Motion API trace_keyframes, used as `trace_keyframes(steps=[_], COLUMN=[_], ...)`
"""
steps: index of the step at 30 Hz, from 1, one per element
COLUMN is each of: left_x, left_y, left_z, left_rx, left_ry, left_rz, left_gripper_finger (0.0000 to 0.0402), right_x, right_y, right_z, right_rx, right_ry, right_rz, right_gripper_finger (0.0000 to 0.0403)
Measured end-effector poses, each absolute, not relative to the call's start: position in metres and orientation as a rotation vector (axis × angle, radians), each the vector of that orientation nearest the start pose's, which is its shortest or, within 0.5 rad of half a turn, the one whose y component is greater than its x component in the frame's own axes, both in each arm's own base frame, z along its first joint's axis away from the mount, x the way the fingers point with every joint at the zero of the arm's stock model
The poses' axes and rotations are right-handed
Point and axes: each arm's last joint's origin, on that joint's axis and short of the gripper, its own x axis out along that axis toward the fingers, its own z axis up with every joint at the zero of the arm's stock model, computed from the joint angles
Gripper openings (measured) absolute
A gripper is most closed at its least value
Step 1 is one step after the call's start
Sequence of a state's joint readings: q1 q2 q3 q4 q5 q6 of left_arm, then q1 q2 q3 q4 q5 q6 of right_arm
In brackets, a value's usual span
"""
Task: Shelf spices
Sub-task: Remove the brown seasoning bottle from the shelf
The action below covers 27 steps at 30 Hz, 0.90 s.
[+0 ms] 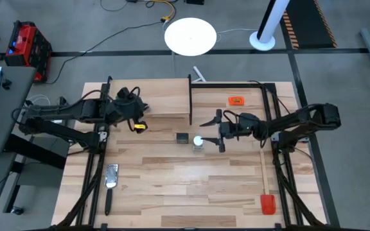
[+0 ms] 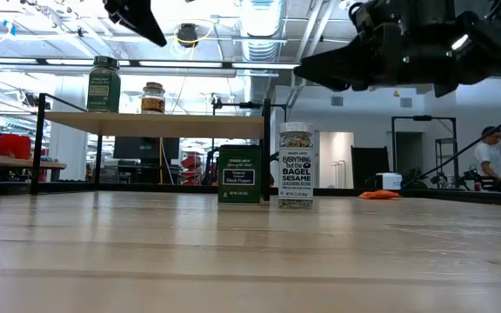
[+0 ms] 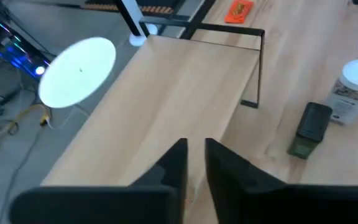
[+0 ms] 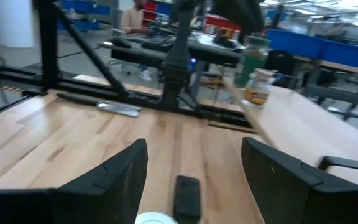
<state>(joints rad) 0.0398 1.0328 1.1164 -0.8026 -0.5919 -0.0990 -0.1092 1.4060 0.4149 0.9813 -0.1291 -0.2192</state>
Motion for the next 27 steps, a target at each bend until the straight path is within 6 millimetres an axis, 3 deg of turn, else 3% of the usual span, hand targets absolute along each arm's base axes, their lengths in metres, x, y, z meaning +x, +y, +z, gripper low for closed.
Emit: trace_keyframes(steps=[12, 16, 23, 27], left_x=[0.219, 0.225, 0.228, 0.231], left_y=[0.031, 0.043, 0.056, 0.065], left_z=[0.329, 0.324, 0.354, 0.364], left_rx=[0.112, 0.065, -0.020, -0.077], left_ry=[0.775, 0.822, 0.898, 0.975], left_rz=[0.681, 0.746, 0.828, 0.762], left_gripper_finger=[0.0199, 0.0210, 0.0208, 0.0208], right_x=[0.255, 0.260, 0.265, 0.265], right_y=[-0.035, -0.037, -0.038, -0.038], right_z=[0.222, 0.234, 0.243, 0.244], right_rx=[-0.200, -0.204, -0.233, -0.233], right_ry=[0.081, 0.094, 0.099, 0.098], right_rz=[-0.035, -0.040, -0.038, -0.038], right_gripper_finger=[0.0260, 0.0260, 0.0260, 0.0260])
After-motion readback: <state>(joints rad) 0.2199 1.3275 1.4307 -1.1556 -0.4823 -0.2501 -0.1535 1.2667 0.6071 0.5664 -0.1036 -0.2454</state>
